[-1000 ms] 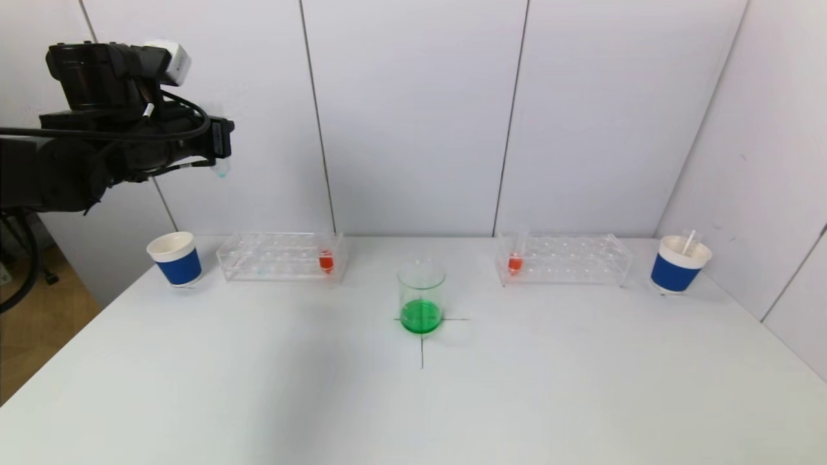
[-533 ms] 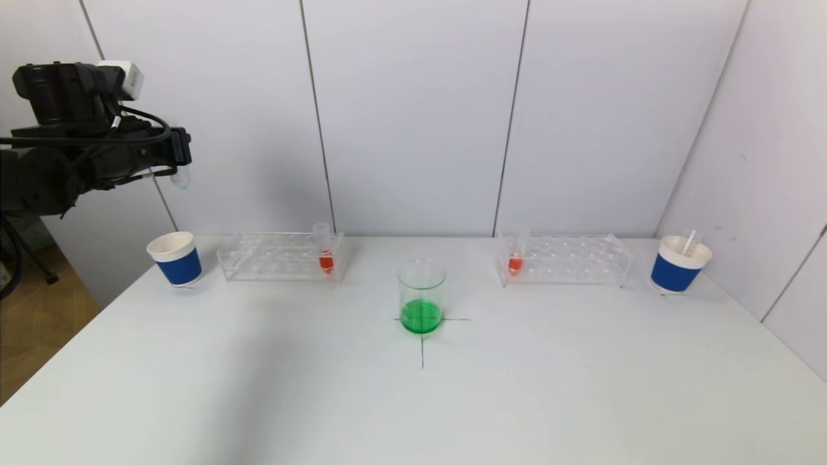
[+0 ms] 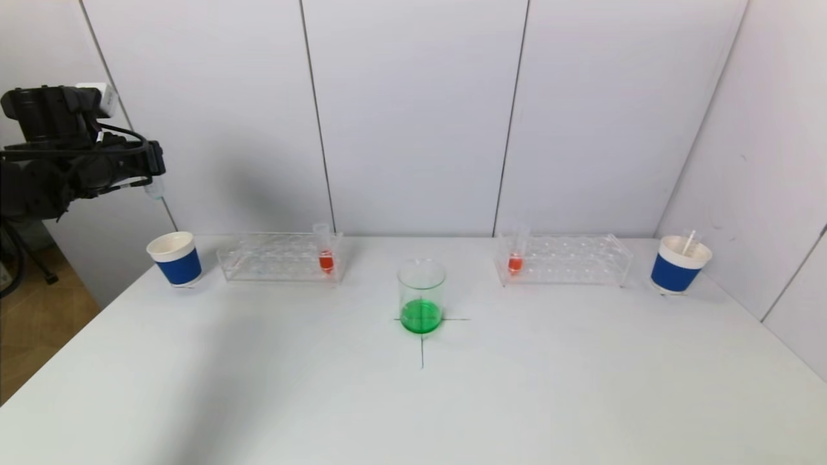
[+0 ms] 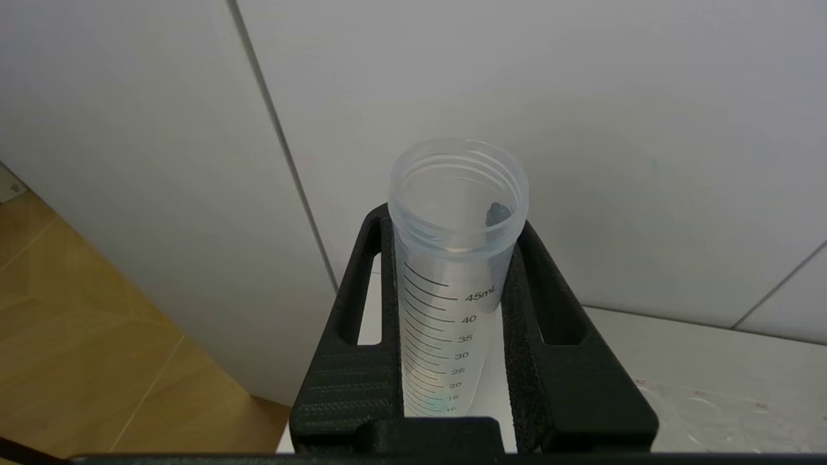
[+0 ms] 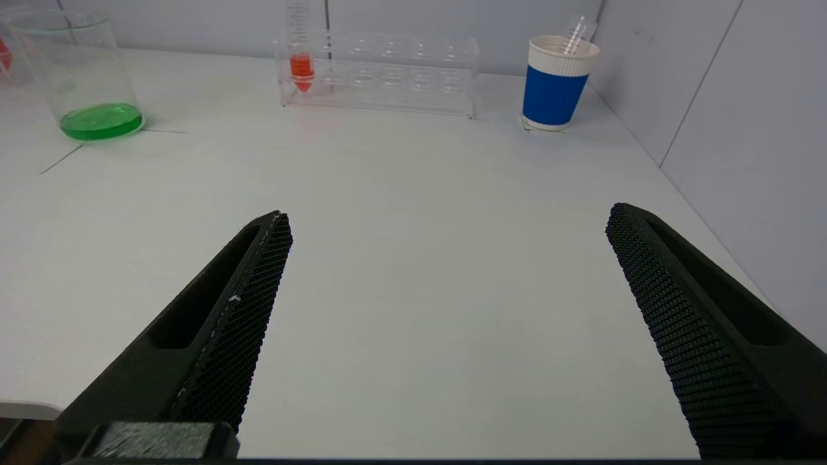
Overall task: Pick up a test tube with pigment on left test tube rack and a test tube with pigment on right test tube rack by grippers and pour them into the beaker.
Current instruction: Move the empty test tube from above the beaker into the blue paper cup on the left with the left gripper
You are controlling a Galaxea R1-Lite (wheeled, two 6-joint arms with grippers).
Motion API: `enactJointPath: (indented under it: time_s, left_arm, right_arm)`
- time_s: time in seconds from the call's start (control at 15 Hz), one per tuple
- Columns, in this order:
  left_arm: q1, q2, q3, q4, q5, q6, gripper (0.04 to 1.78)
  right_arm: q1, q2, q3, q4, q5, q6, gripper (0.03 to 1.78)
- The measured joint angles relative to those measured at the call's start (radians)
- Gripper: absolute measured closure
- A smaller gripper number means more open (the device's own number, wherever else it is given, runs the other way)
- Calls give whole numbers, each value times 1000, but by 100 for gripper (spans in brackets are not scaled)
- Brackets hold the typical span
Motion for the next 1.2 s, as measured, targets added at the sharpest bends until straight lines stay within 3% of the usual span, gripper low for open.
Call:
enactJointPath:
  time_s: [1.2]
  left_arm:
    - [32, 138, -19, -17, -11, -40, 137]
  right_arm:
    - [0, 0, 0, 0, 0, 0, 4]
